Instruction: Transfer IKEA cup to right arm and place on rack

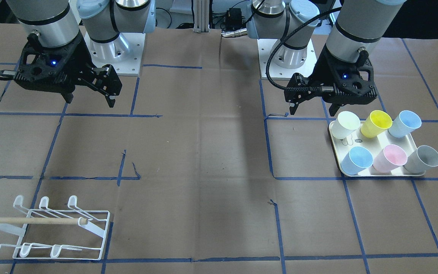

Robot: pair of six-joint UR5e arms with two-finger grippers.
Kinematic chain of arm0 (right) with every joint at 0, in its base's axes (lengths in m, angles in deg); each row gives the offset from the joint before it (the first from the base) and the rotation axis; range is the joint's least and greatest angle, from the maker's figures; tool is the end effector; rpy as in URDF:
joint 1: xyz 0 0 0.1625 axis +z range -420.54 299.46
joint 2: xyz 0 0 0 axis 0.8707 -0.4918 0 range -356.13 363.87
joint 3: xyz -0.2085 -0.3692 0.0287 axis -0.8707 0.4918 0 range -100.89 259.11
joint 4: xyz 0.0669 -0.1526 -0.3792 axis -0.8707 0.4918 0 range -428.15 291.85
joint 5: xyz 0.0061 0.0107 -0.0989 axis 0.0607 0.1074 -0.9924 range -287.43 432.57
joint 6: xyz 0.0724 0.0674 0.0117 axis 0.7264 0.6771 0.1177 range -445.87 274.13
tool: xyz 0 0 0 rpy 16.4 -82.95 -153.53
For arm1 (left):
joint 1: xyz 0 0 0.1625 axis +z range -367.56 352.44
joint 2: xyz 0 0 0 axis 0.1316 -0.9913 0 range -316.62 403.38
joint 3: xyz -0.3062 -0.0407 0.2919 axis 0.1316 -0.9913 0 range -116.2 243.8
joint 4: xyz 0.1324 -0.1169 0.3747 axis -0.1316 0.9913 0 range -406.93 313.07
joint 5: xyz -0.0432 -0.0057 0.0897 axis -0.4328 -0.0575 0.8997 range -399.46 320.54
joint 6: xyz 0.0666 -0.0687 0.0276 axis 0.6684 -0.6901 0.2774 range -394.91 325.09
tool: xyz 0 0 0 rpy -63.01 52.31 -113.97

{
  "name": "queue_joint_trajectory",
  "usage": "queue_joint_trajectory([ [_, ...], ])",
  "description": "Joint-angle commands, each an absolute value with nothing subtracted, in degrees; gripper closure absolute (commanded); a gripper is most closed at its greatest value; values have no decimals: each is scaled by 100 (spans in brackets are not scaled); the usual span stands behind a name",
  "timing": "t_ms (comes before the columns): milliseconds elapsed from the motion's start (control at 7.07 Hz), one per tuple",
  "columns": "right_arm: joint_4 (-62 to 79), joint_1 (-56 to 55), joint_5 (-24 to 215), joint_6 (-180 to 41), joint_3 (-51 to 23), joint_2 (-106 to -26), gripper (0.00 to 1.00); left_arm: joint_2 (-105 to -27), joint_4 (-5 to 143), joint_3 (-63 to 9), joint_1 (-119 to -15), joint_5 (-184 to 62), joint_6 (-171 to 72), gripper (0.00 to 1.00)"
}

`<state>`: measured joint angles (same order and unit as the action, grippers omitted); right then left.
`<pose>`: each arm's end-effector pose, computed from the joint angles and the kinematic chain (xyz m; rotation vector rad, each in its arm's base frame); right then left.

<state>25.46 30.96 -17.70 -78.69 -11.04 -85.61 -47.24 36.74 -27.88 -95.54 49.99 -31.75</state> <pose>0.1460 -0.4970 0.4886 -0.1557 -3.1358 0.0810 -0.1164 -0.5073 0.4794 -0.0318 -3.1330 0.1108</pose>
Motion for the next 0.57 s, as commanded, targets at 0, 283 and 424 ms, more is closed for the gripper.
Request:
queue_joint_trajectory([
  [0, 2546, 3104, -1769, -7866, -1107, -8560, 0, -4732, 3674, -2787, -9554, 5002, -3166, 0],
  [283, 2546, 3095, -1769, -7849, -1107, -8560, 0, -4697, 3674, -2804, -9554, 5002, -3139, 0],
  [424, 2546, 3104, -1760, -7849, -1107, -8560, 0, -4697, 3674, -2813, -9537, 5010, -3113, 0],
])
